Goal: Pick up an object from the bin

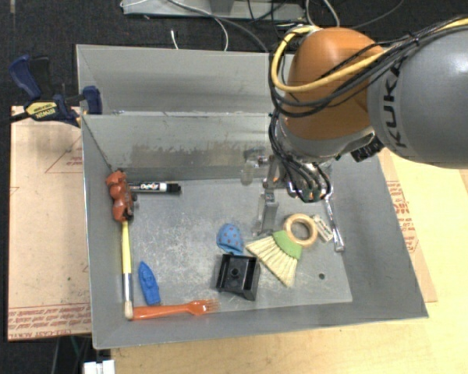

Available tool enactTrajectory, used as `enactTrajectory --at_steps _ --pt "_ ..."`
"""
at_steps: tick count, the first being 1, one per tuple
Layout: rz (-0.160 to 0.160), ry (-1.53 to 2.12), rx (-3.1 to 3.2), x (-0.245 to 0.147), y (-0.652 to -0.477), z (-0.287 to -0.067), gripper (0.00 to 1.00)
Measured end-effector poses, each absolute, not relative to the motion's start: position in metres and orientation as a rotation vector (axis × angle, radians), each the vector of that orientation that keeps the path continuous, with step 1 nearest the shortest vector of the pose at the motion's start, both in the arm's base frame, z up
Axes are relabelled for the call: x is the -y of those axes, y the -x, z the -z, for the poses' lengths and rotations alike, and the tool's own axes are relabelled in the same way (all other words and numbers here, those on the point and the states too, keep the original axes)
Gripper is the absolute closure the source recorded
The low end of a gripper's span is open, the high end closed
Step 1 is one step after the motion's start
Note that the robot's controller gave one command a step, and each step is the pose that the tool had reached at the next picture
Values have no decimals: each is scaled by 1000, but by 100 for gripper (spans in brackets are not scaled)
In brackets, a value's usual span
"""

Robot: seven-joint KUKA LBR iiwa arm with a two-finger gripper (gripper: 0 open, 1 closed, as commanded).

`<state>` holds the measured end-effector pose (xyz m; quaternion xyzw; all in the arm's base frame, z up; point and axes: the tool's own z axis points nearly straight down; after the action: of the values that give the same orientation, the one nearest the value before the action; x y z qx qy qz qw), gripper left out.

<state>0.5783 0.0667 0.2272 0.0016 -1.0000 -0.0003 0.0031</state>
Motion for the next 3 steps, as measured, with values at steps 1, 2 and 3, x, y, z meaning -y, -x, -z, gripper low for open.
enactTrajectory --at_steps 1,2,3 --pt "2 -1 3143 -66 -580 -232 0" --pt "2 -253 3135 -34 -555 -173 0" --pt "1 -175 3143 42 -520 -155 0"
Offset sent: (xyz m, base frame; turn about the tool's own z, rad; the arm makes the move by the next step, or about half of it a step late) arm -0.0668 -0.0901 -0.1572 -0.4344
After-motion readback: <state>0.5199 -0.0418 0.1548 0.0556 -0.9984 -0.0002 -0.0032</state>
